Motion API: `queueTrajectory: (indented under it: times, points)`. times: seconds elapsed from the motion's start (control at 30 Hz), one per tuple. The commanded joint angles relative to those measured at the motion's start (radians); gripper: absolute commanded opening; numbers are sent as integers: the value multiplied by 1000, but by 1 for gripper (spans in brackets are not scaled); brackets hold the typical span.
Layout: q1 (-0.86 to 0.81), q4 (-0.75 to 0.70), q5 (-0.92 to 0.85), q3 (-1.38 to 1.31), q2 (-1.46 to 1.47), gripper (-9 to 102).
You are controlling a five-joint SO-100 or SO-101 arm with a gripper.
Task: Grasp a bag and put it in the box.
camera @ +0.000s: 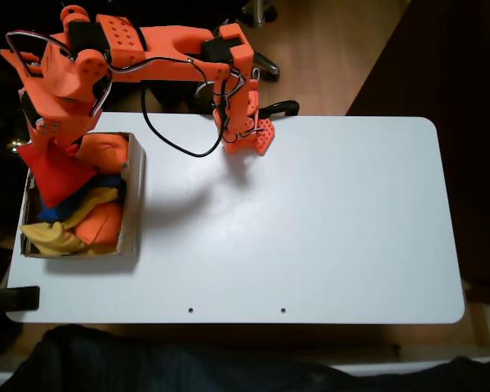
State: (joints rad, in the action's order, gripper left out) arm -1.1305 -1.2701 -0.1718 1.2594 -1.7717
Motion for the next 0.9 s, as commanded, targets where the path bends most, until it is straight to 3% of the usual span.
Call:
queueTrajectory:
  times: [0.0, 0.5, 0.87]
  points:
    - [-12, 60, 2, -97, -3, 0]
    - [-46, 103, -21, -118, 114, 0]
    - [-61, 28, -107, -114, 206, 0]
